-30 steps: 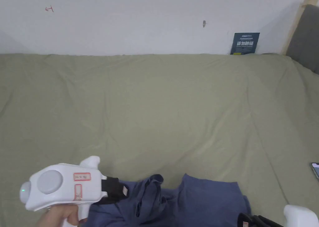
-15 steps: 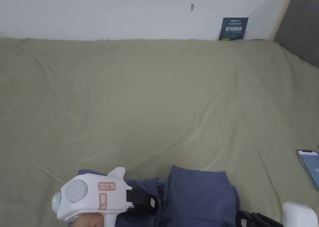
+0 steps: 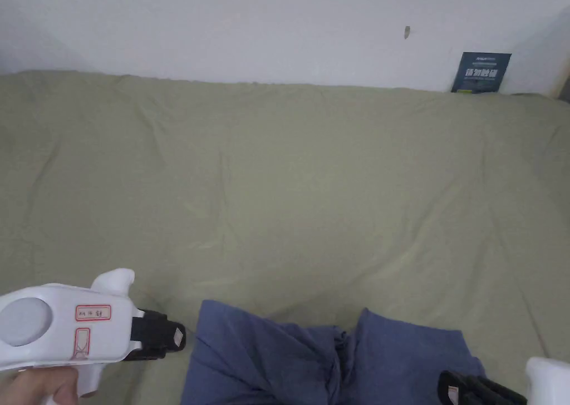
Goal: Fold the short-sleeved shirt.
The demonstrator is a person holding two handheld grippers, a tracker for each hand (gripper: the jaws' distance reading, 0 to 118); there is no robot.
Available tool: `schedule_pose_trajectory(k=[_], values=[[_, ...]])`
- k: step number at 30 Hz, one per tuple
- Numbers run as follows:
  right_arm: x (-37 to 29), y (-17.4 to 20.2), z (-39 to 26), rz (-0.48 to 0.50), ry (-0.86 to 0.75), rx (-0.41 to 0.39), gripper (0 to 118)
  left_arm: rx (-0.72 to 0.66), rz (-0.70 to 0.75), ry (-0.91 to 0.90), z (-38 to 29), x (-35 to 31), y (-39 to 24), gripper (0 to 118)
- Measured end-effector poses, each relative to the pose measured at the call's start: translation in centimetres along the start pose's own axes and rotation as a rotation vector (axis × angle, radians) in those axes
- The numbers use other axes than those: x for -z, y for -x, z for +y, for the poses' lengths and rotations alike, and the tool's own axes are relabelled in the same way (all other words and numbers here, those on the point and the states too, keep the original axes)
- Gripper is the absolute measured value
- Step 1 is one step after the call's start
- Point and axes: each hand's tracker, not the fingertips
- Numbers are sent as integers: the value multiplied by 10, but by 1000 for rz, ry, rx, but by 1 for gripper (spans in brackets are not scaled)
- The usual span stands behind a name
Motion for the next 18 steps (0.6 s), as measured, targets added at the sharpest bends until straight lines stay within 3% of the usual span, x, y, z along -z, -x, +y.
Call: schedule_pose_trajectory(k=[1,2,3,5,10,13,14,15,16,18], values=[[2,2,0,1,6,-2,0,-15,-56,11,0,4,4,45],[3,3,-1,3,13,-4,0,-38,-113,32,0,9,8,103],[4,4,-1,5,20,-7,0,-65,-168,51,1,16,12,113],[5,7,-1,6,28,-19,0,-57,-223,113,-5,32,13,118],[8,7,-1,4,41,-24,0,-70,-264,127,6,70,19,113],[10,5,-2,0,49,-23,0,-115,-333,133,5,94,23,103],[10,5,-2,2,54,-25,0,-130,-335,112,4,96,21,83],[9,4,-2,2,54,-27,0,-121,-328,128,4,99,20,52],[8,4,-2,0,53,-31,0,-118,-277,142,2,102,20,11],[8,2,-2,-8,58,-36,0,-139,-299,161,-6,108,26,12]])
